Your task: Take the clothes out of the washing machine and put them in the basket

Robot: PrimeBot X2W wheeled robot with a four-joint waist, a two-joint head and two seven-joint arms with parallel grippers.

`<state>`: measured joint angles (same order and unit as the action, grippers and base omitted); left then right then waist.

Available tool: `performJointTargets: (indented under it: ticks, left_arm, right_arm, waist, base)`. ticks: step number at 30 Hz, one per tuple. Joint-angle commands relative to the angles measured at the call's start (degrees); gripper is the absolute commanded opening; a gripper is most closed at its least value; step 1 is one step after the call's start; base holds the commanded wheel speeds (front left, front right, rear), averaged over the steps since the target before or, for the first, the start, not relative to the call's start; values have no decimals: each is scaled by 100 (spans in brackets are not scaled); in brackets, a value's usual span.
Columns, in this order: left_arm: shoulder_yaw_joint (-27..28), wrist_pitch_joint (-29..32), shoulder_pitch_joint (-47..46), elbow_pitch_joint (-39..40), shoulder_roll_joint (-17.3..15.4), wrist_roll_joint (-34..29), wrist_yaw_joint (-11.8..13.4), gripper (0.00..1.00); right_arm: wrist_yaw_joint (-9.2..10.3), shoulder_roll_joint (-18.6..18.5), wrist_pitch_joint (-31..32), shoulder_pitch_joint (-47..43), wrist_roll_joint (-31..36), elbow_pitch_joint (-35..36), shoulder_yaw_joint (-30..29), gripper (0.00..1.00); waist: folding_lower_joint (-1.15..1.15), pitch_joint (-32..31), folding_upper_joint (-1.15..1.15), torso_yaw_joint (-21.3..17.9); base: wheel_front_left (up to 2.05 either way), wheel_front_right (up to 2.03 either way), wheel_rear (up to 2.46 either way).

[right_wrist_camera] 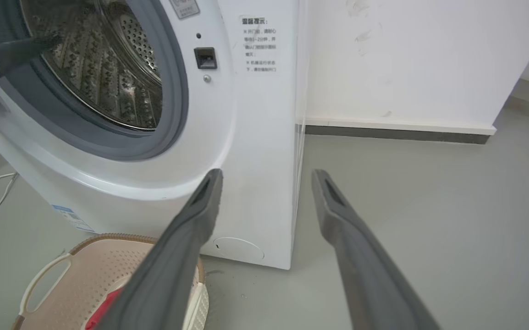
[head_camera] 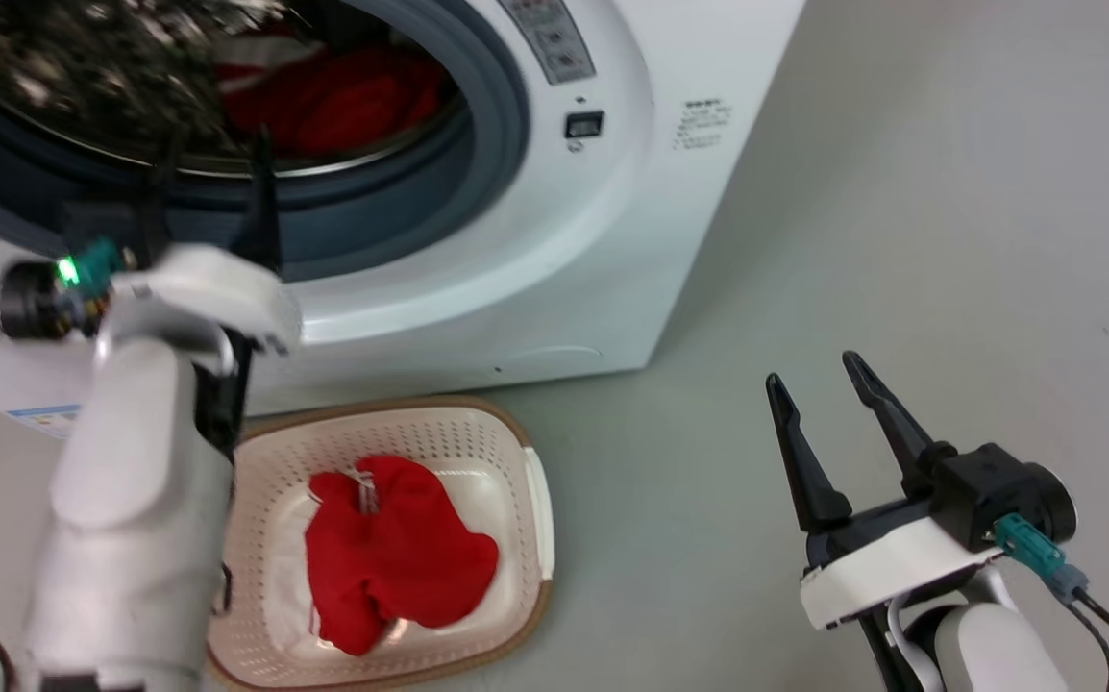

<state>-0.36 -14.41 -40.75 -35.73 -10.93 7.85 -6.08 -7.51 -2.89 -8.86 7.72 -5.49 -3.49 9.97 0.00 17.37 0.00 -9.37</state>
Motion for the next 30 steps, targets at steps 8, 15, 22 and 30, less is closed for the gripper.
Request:
performJointTargets:
  ticks: [8, 15, 22, 30]
  left_arm:
    - [-157, 497, -1524, -1099, -604, 63, -111, 100]
    - [-477, 1225, -2732, -1801, -1240, -118, -133, 100]
    - [-1162, 2323, -3778, -2165, -1786, 68, -143, 100]
    - [-2012, 3901, -4675, -2076, -2485, 754, -137, 100]
  right_arm:
    - [4, 7, -328, 407, -347, -150, 263, 100]
    - [4, 8, -549, 650, -743, -362, 622, 100]
    - [4, 10, -632, 806, -1084, -498, 917, 100]
    - [4, 10, -633, 738, -1285, -307, 1101, 100]
  waist:
    - [0, 1171, 0, -869]
    - [0, 1865, 0, -1354]
    - [0, 2386, 0, -1792]
    - [0, 2889, 0, -2163]
  base:
    - [0, 0, 0]
    - [0, 0, 0]
    - [0, 0, 0]
    - [0, 0, 0]
